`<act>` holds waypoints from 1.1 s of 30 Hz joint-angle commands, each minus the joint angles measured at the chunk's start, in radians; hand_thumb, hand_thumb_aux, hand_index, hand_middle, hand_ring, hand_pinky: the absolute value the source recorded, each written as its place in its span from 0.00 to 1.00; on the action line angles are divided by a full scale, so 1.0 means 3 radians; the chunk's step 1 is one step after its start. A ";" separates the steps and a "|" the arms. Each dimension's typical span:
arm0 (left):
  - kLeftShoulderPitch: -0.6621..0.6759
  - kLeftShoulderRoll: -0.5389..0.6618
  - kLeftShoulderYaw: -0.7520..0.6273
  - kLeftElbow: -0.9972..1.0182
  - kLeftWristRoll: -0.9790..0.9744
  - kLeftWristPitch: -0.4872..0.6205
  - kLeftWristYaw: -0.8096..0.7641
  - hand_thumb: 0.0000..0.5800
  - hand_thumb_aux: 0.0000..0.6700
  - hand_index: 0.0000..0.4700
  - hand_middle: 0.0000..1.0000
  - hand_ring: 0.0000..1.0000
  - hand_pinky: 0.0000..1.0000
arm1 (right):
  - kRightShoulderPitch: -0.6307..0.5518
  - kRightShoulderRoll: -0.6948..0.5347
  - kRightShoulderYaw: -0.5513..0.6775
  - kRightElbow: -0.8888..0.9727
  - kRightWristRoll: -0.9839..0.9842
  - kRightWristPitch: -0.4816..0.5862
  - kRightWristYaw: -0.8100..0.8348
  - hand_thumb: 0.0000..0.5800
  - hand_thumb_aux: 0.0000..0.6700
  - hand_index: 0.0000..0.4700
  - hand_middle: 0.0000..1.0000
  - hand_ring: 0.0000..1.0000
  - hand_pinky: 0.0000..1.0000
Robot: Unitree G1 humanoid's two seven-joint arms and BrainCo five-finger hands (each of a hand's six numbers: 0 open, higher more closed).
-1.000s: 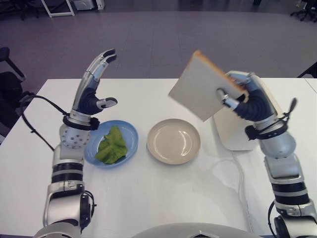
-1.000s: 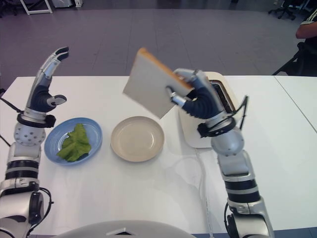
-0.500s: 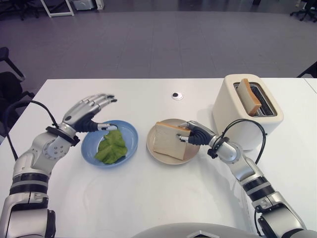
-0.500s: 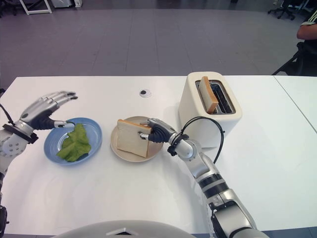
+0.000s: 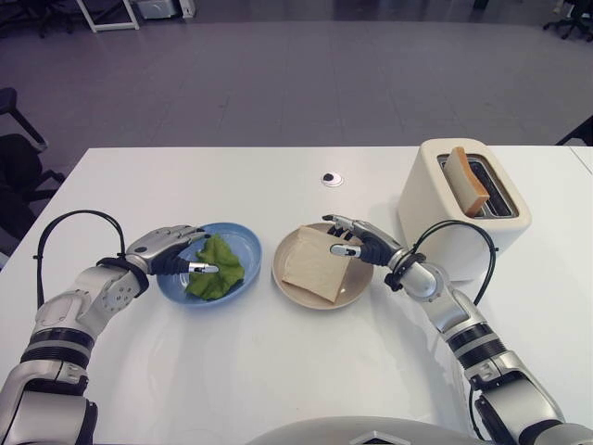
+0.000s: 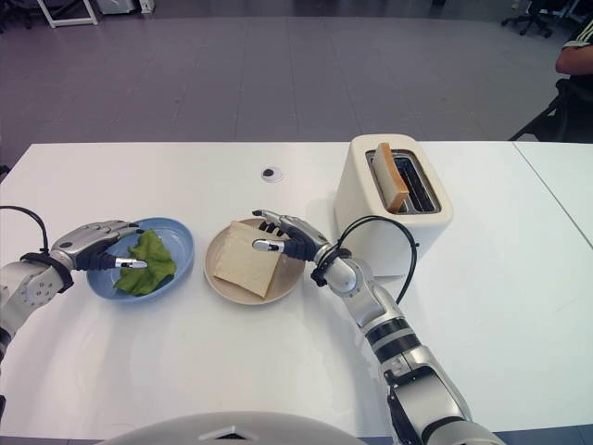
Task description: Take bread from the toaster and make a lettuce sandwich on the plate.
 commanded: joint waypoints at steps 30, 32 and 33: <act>-0.0236 -0.0298 -0.0148 -0.0229 -0.0561 -0.1124 0.0677 1.00 1.00 1.00 0.00 0.00 0.00 | 0.0035 0.0005 -0.0277 -0.0311 0.0215 -0.0003 0.0026 0.00 0.00 0.00 0.14 0.14 0.14; -0.0346 -0.0448 -0.0153 -0.0233 -0.0534 -0.1113 0.0756 1.00 1.00 1.00 0.00 0.00 0.00 | 0.0035 0.0008 -0.0299 -0.0349 0.0242 0.0007 0.0024 0.00 0.00 0.00 0.15 0.15 0.15; -0.0401 -0.0522 -0.0150 -0.0239 -0.0514 -0.1093 0.0801 1.00 1.00 1.00 0.00 0.00 0.00 | 0.0034 0.0011 -0.0308 -0.0367 0.0253 0.0011 0.0027 0.00 0.00 0.00 0.15 0.15 0.15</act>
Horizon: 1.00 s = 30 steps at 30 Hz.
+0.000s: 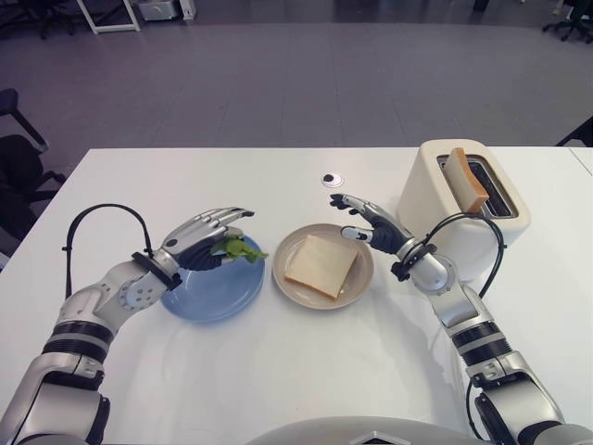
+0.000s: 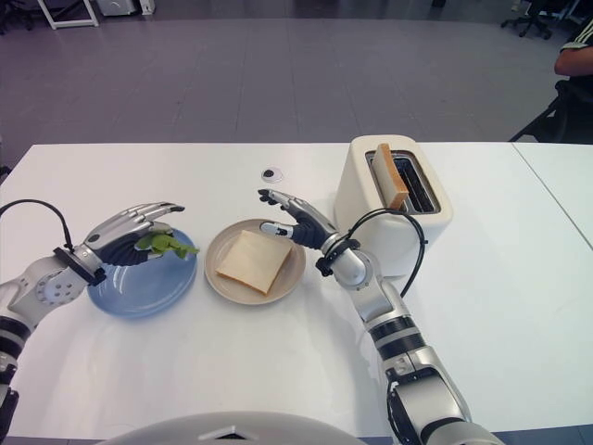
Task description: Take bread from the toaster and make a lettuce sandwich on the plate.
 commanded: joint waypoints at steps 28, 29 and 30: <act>-0.0627 -0.1197 -0.0701 0.0485 0.0607 0.0202 0.0446 0.00 0.00 0.00 0.00 0.00 0.00 | 0.0110 0.0019 -0.0182 -0.0335 0.0218 0.0098 0.0095 0.00 0.00 0.00 0.15 0.15 0.15; -0.0628 -0.1192 -0.0712 0.0495 0.0617 0.0205 0.0451 0.00 0.00 0.00 0.00 0.00 0.00 | 0.0112 0.0015 -0.0170 -0.0319 0.0202 0.0116 0.0105 0.00 0.00 0.00 0.15 0.15 0.15; -0.0628 -0.1189 -0.0721 0.0505 0.0626 0.0207 0.0458 0.00 0.00 0.00 0.00 0.00 0.00 | 0.0118 -0.0006 -0.0134 -0.0283 0.0142 0.0154 0.0122 0.00 0.00 0.00 0.14 0.14 0.14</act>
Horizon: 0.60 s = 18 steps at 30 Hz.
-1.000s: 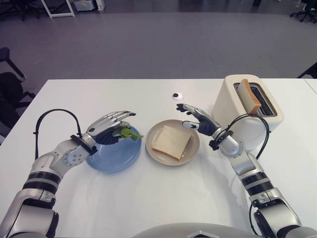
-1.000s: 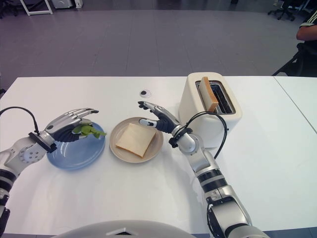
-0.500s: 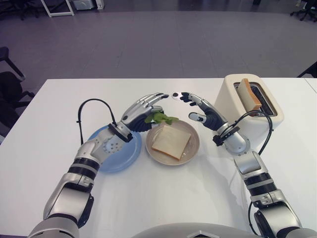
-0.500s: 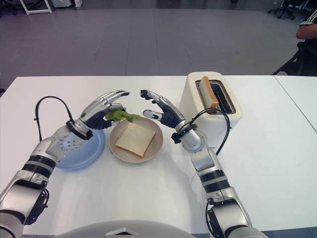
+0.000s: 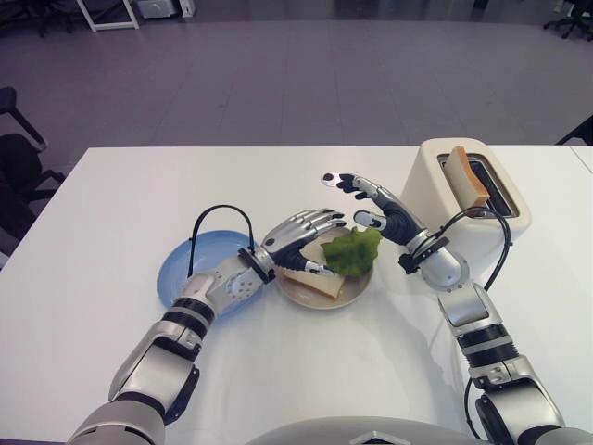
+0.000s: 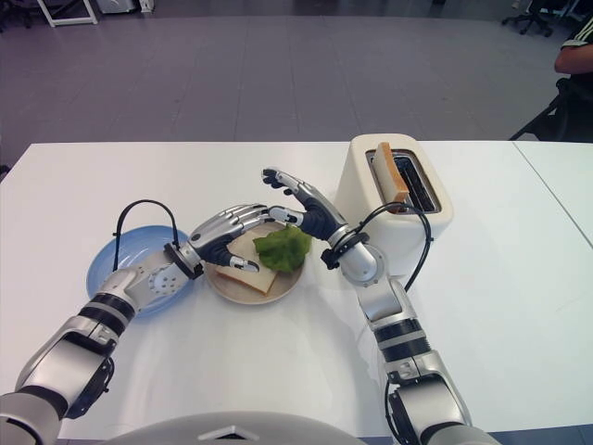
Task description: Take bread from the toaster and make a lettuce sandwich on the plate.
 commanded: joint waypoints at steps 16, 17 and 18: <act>-0.0214 -0.0105 -0.0523 0.0350 0.0736 0.0608 0.0716 0.94 0.75 0.75 0.00 0.00 0.00 | 0.0110 -0.0071 0.0173 0.0159 -0.0264 0.0111 0.0051 0.00 0.00 0.00 0.15 0.15 0.15; -0.0218 -0.0104 -0.0541 0.0353 0.0736 0.0611 0.0732 0.97 0.82 0.82 0.00 0.00 0.00 | 0.0115 -0.0071 0.0174 0.0150 -0.0258 0.0112 0.0055 0.00 0.00 0.00 0.15 0.15 0.15; -0.0222 -0.0102 -0.0556 0.0354 0.0726 0.0607 0.0749 0.98 0.85 0.85 0.00 0.00 0.00 | 0.0119 -0.0071 0.0173 0.0144 -0.0253 0.0112 0.0057 0.00 0.00 0.00 0.15 0.15 0.15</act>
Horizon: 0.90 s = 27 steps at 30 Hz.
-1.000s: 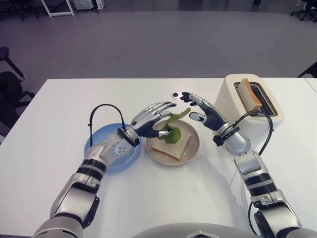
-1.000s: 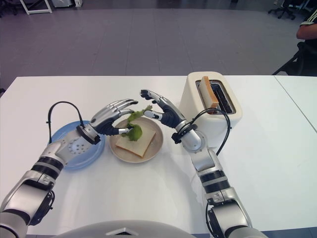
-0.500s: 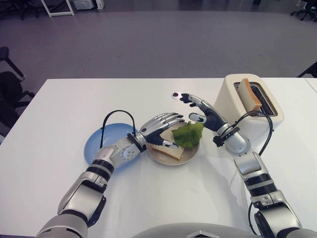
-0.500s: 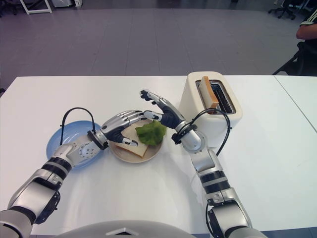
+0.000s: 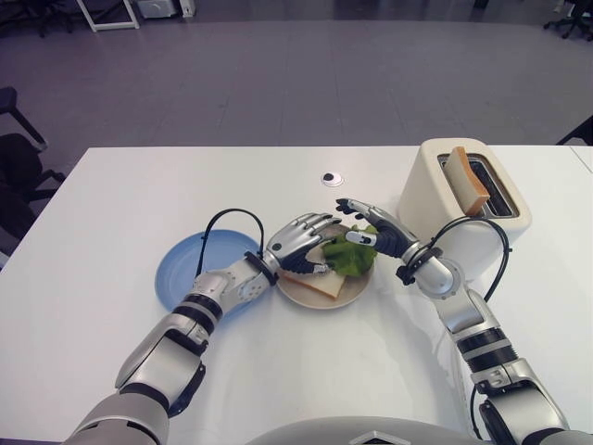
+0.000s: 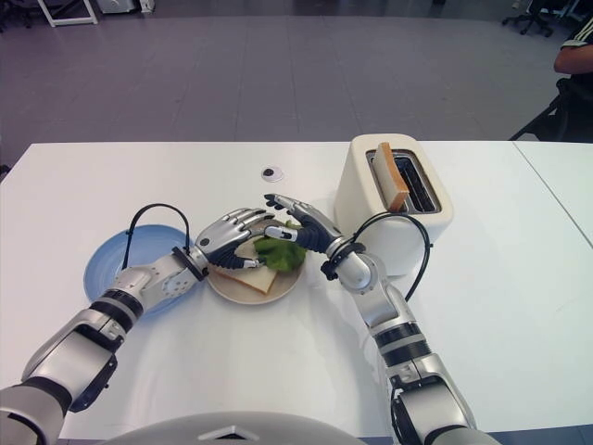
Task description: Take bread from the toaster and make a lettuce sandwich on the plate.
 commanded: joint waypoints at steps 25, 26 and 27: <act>0.0101 0.0353 0.0142 -0.0155 -0.0479 -0.0316 -0.0443 0.92 0.71 0.71 0.00 0.00 0.00 | 0.0045 -0.0010 -0.0007 -0.0074 0.0042 0.0008 0.0044 0.00 0.00 0.00 0.15 0.15 0.15; 0.0095 0.0354 0.0135 -0.0131 -0.0470 -0.0299 -0.0436 0.92 0.72 0.72 0.00 0.00 0.00 | 0.0046 -0.0013 -0.0008 -0.0079 0.0044 0.0007 0.0048 0.00 0.00 0.00 0.15 0.15 0.15; 0.0090 0.0349 0.0127 -0.0116 -0.0465 -0.0291 -0.0430 0.93 0.73 0.73 0.00 0.00 0.00 | 0.0047 -0.0016 -0.0010 -0.0084 0.0045 0.0007 0.0051 0.00 0.00 0.00 0.15 0.15 0.15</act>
